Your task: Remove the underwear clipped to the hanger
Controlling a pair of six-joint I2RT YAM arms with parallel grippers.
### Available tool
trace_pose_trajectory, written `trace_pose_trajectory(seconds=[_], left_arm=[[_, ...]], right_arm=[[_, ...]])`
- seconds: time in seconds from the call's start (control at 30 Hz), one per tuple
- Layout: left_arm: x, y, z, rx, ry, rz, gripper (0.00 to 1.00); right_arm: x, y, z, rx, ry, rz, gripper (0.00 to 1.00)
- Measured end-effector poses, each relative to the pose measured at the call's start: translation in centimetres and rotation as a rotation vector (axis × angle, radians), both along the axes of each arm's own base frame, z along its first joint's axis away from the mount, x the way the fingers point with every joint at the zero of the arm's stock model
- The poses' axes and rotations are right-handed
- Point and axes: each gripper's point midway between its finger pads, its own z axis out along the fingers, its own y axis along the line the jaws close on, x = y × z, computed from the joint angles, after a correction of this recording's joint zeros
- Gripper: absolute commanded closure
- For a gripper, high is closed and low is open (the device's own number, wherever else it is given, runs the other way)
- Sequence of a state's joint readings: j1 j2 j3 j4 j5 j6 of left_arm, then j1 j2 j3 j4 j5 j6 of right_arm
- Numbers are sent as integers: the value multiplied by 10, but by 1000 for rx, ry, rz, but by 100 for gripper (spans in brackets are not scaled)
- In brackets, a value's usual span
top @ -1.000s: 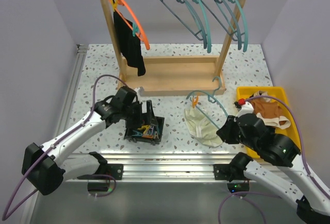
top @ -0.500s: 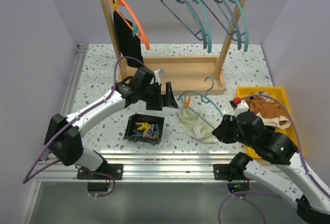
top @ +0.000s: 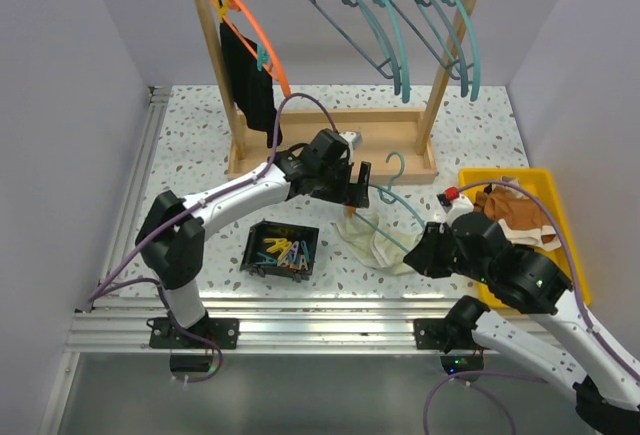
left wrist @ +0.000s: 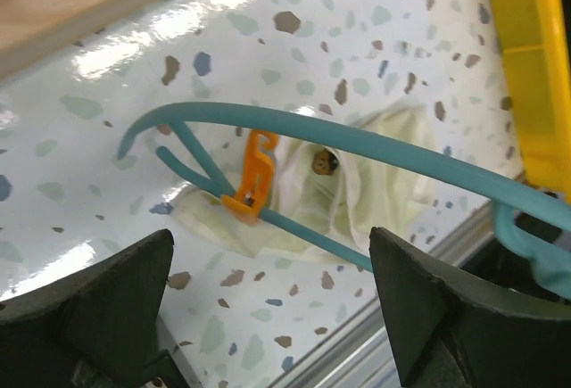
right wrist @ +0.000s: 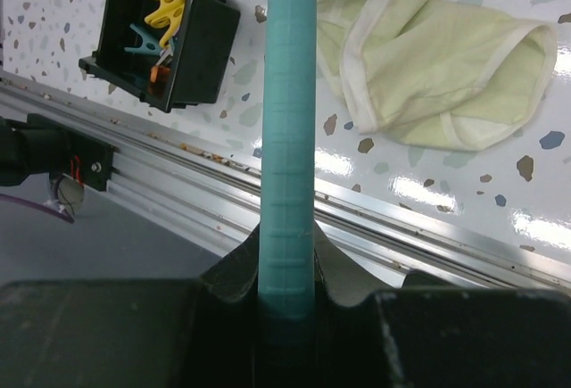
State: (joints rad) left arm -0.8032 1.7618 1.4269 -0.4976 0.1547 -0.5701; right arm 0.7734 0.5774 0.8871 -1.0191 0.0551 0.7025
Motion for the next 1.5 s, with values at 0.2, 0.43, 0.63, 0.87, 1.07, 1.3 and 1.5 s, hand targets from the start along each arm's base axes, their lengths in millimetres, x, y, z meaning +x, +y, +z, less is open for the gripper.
trace_pose_trajectory(seconds=[0.2, 0.43, 0.63, 0.87, 1.07, 1.3, 1.5], left_arm=[[14, 13, -14, 111, -75, 55, 16], [12, 14, -13, 88, -142, 55, 49], [13, 8, 10, 26, -208, 34, 71], [14, 9, 12, 32, -243, 28, 95], [8, 17, 21, 14, -273, 44, 100], [4, 16, 66, -108, -346, 79, 100], [4, 12, 86, -179, -368, 102, 100]], right_arm=[[-2, 4, 7, 41, 8, -7, 100], [-2, 11, 23, 115, 14, -29, 100], [-3, 13, 32, 156, 26, -47, 100], [-4, 16, 38, 210, 57, -91, 100], [-9, 16, 41, 295, 147, -197, 100], [-29, 5, 38, 627, 284, -399, 100], [-33, 1, 40, 781, 342, -467, 100]])
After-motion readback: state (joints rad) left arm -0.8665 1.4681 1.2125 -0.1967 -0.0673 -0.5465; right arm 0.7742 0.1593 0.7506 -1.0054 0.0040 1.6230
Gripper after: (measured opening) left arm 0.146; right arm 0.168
